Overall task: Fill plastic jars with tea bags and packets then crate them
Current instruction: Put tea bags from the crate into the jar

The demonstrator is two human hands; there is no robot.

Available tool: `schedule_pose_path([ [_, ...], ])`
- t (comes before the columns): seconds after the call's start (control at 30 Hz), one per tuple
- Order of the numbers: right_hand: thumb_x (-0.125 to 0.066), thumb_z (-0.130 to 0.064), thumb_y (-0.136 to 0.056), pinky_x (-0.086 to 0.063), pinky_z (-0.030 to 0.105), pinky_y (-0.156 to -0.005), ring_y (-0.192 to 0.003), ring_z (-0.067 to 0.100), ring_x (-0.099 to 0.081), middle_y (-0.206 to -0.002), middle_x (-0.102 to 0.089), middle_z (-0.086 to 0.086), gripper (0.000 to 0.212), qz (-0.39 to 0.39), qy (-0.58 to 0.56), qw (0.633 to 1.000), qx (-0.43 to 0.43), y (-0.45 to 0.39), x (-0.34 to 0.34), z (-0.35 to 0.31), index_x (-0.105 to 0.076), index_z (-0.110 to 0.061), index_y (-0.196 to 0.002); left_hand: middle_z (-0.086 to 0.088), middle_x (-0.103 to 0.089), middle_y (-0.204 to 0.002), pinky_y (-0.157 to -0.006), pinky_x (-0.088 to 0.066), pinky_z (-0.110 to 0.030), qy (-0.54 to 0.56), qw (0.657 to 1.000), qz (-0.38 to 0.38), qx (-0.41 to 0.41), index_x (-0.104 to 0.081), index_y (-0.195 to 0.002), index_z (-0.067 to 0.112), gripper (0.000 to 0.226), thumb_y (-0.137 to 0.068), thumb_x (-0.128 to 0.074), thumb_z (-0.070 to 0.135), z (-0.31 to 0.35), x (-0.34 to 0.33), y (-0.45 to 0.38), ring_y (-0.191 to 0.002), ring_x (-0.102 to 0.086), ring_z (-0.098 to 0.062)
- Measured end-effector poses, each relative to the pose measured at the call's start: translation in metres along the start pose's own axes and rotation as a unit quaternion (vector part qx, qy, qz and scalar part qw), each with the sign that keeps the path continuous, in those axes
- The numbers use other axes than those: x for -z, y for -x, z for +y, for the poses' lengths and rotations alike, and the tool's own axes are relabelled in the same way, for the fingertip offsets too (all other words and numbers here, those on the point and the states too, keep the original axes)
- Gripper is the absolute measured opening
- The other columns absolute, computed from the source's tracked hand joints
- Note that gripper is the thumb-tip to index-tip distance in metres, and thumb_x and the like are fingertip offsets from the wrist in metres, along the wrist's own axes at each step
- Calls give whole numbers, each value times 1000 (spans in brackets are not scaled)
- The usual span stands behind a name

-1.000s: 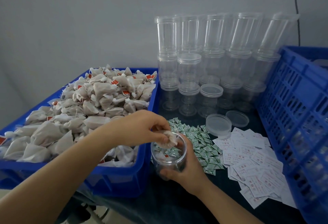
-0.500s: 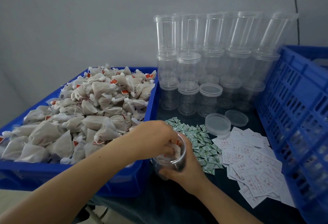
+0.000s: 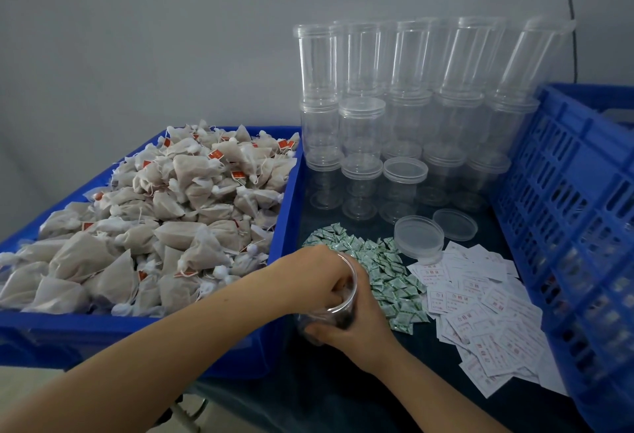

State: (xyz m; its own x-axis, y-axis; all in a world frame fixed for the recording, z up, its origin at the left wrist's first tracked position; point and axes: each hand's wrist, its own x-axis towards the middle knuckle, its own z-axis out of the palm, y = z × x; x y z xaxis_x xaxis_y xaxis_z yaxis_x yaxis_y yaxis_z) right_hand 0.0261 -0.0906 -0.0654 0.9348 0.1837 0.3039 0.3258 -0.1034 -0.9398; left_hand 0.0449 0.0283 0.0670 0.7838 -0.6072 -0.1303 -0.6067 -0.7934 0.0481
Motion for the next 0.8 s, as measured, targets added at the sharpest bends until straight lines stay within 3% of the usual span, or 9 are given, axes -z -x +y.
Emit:
schedule_pose_path([
  [0.13, -91, -33, -65, -51, 22, -95, -126, 8, -57, -135, -54, -22, 99, -8, -5, 1000, -3, 0, 0, 1, -30, -61, -138, -3, -57, -78, -64, -39, -28, -18, 999, -45, -19, -65, -84, 10, 17, -91, -50, 14, 1, 2, -5, -71, -51, -20],
  [0.37, -89, -31, -64, -50, 15, -91, -122, 3, -58, -132, -55, -27, 98, -6, -5, 1000, -3, 1, 1, -2, -31, -68, -133, -8, -66, -87, -66, -32, -25, -34, 991, -121, -39, -68, -90, 7, 14, -90, -55, 12, 1, -2, -18, -71, -49, -18],
  [0.63, -88, -28, -63, -50, 14, -89, -120, 1, -59, -128, -57, -30, 96, -8, -9, 1000, 1, 3, 1, -6, -33, -71, -129, 6, -47, -62, -66, -33, -27, -44, 990, -122, -52, -53, -66, 19, 22, -85, -62, 13, -1, -8, -23, -65, -46, -16],
  [0.8, -88, -28, -63, -49, 10, -87, -118, -4, -57, -126, -54, -36, 97, -13, -6, 1000, 0, 3, 2, -9, -31, -73, -128, -3, -60, -81, -69, -35, -26, -27, 985, -158, -62, -66, -86, 11, 4, -86, -64, 13, 0, -3, -23, -73, -50, -17],
])
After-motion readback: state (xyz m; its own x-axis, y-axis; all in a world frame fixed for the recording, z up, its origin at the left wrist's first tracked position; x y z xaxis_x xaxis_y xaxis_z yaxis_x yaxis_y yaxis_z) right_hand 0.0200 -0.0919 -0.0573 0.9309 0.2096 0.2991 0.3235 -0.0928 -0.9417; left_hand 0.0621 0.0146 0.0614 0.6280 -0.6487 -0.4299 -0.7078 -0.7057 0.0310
